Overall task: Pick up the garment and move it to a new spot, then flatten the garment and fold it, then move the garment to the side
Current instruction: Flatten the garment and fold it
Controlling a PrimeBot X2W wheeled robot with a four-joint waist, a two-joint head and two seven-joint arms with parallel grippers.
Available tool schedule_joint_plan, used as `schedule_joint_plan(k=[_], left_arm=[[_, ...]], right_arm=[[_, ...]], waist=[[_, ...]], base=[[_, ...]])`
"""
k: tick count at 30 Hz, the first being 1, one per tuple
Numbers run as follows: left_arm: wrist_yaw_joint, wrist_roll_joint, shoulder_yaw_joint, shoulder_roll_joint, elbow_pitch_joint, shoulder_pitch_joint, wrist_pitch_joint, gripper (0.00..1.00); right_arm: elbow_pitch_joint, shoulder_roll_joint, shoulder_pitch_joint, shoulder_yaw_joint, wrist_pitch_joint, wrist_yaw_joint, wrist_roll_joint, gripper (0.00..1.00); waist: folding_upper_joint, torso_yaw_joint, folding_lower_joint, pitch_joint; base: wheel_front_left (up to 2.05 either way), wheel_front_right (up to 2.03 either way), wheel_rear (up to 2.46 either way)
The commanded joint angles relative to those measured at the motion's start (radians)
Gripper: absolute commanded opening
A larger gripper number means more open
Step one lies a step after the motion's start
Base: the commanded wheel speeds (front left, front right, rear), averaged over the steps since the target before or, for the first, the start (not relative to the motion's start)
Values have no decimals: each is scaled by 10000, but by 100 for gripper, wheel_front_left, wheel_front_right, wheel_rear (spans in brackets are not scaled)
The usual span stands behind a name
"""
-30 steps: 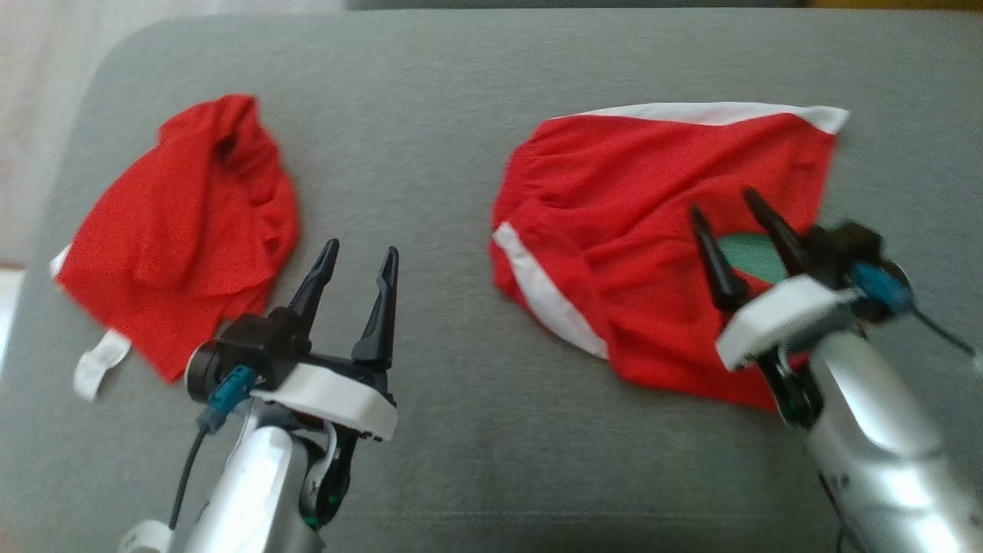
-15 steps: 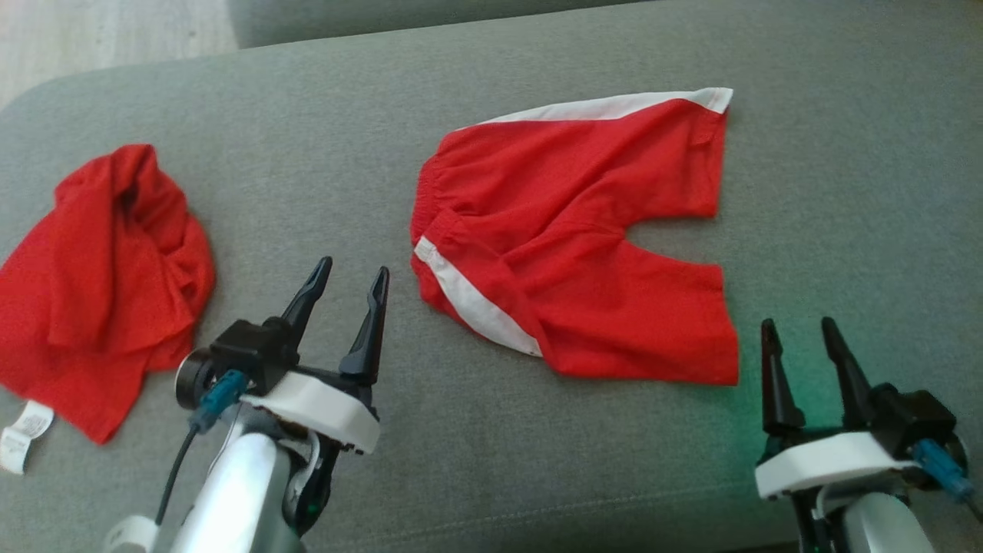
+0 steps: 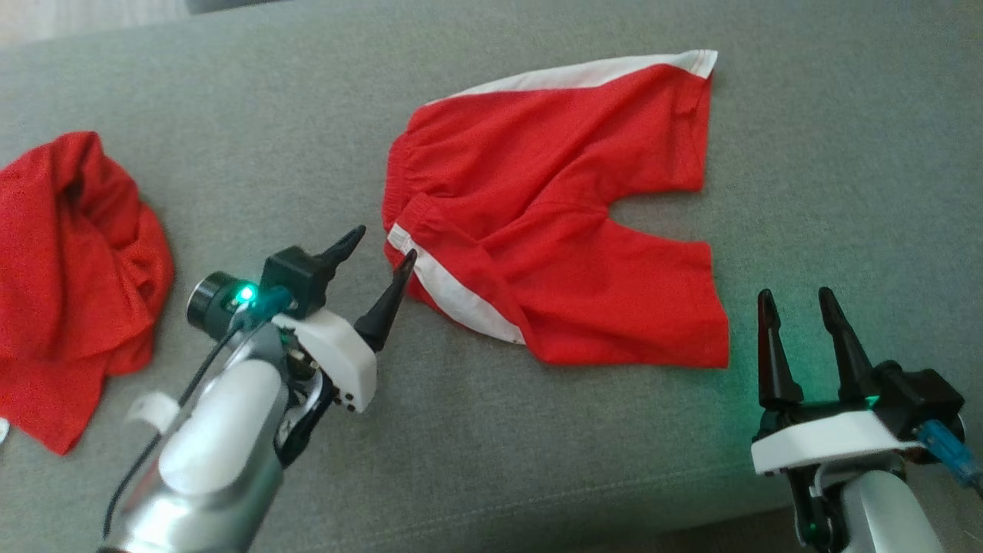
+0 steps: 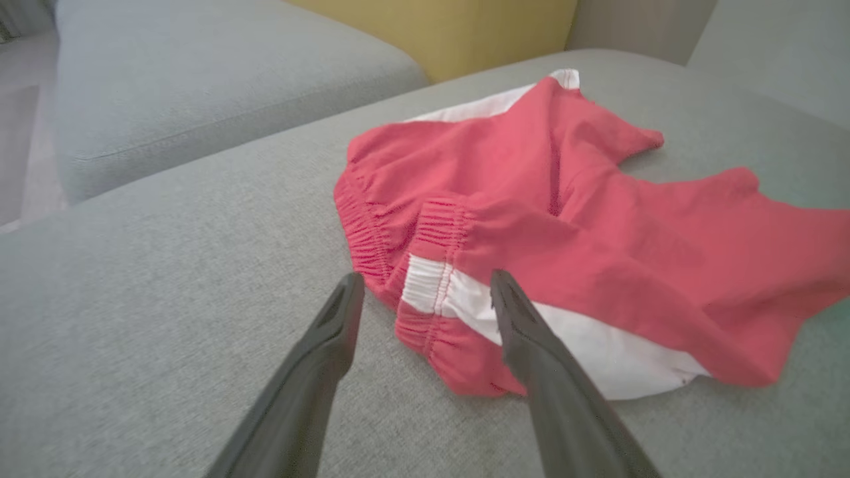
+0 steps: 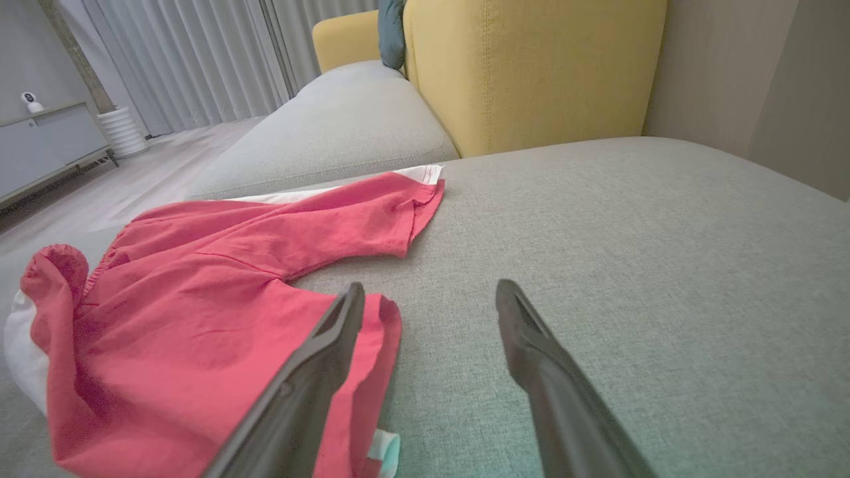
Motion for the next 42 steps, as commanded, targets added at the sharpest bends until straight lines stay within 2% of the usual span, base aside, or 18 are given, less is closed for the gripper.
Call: schedule_joint_plan(k=[1,9,20,21,22,23,30,37,42], left_arm=[[-51,-339,-143,524,4,-744,166,100],[-52,-1233,-1124,1132,587,-1629,141,100],[-53,-2178,-2454,1421,1001,-2268,-242,100],[-53,-2245,-2537,1428,1036,-2310,-273,67],[-53,-2299,-2593,1433,1070,-2355,-321,24],[-53,-2336,-2626,1436,1108,-2399,-379,0],[-53,-2467,-2664,1465,1140,-2423,-748,0],[207,-2434,-2439,1493,833,-2253,-898,0],[320,-2403,-2343,1517,753,-2108,-931,0]], right_arm=[[-326,-52,-317,287,-61,40,82,100],[-288,-52,-425,278,-96,40,150,100],[-171,-51,-480,289,-132,40,183,100],[-158,-51,-482,291,-134,40,179,100],[-143,-51,-484,295,-135,40,177,100],[-122,-51,-483,300,-137,40,170,100],[79,-51,-419,471,-131,40,-163,100],[106,-61,-99,916,184,40,-1685,100],[262,-665,205,1802,443,40,-2656,100]], waist=[[0,-169,0,231],[0,-369,0,535],[0,-441,0,642],[0,-435,0,643],[0,-427,0,642],[0,-416,0,638],[0,-272,0,482],[0,-56,0,336],[0,28,0,232]], base=[[0,0,0],[0,0,0],[0,0,0],[0,0,0],[0,0,0],[0,0,0],[0,0,0],[0,0,0],[0,0,0]])
